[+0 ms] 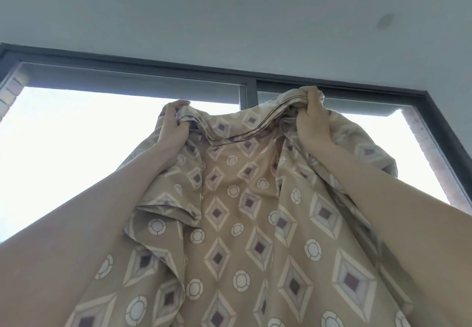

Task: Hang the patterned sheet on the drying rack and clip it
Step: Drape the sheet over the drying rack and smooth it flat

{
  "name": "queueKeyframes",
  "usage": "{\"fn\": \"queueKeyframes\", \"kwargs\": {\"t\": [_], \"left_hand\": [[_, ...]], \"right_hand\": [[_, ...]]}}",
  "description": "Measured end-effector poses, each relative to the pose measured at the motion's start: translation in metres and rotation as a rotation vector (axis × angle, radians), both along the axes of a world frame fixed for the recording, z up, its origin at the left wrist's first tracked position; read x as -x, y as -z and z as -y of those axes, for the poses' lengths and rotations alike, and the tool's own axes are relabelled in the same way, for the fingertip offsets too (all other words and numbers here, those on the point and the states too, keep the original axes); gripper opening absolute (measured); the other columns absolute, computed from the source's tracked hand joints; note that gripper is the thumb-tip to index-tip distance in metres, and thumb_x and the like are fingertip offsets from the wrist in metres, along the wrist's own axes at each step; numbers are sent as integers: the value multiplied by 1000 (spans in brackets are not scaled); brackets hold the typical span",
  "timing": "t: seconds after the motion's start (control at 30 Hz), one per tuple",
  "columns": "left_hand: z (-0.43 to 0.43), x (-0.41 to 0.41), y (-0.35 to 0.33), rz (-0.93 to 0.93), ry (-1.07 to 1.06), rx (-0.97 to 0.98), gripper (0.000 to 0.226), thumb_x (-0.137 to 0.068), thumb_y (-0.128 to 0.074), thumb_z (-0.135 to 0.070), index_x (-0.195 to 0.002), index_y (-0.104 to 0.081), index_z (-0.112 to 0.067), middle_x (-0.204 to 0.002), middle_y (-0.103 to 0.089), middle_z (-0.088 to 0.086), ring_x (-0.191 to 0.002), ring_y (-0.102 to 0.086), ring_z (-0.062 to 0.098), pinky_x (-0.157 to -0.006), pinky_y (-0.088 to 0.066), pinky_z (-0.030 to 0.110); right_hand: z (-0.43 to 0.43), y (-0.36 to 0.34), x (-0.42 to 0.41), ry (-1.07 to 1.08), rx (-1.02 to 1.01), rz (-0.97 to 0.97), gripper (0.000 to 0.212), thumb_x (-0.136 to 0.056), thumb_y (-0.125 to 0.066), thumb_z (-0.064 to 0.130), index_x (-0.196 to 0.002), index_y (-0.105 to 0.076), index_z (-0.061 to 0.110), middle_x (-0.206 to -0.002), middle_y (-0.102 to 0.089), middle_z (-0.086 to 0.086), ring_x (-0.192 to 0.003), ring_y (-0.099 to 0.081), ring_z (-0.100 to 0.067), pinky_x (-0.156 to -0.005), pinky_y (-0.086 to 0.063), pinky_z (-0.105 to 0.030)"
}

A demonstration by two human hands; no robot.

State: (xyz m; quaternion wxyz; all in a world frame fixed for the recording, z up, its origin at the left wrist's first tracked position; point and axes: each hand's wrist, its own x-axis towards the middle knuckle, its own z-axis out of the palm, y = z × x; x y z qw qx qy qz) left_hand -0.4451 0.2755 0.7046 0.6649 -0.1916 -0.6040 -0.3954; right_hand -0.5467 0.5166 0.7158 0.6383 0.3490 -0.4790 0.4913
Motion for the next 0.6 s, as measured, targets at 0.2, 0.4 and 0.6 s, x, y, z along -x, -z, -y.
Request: {"fn": "queueKeyframes", "kwargs": {"t": [0.2,0.4,0.6], "left_hand": [[26,47,37,101,-160,48,45,-94,-34,4,-133,-34,-17,-87,-39,-14,-52,-49,-21,-52,-45,9],[42,85,81,141,-312,106,47,-97,-33,2,-141,-25,-11,-86,-35,-17,-58,-40,-32,-55,-39,2],[57,112,114,169,-363,112,48,-98,-34,-1,-143,-20,-10,-106,-38,-7,-64,-37,-36,-61,-36,-6]], "right_hand": [[30,28,64,-29,-23,27,35,-87,-29,-6,-114,-46,8,-96,-56,-11,-90,-53,-30,-72,-40,-35],[48,59,110,-68,-28,58,39,-83,-29,-6,-115,-47,9,-95,-57,-10,-86,-53,-26,-72,-35,-27],[56,85,133,-106,-62,119,39,-81,-28,-5,-111,-47,10,-94,-58,-13,-78,-51,-24,-67,-38,-29]]}}
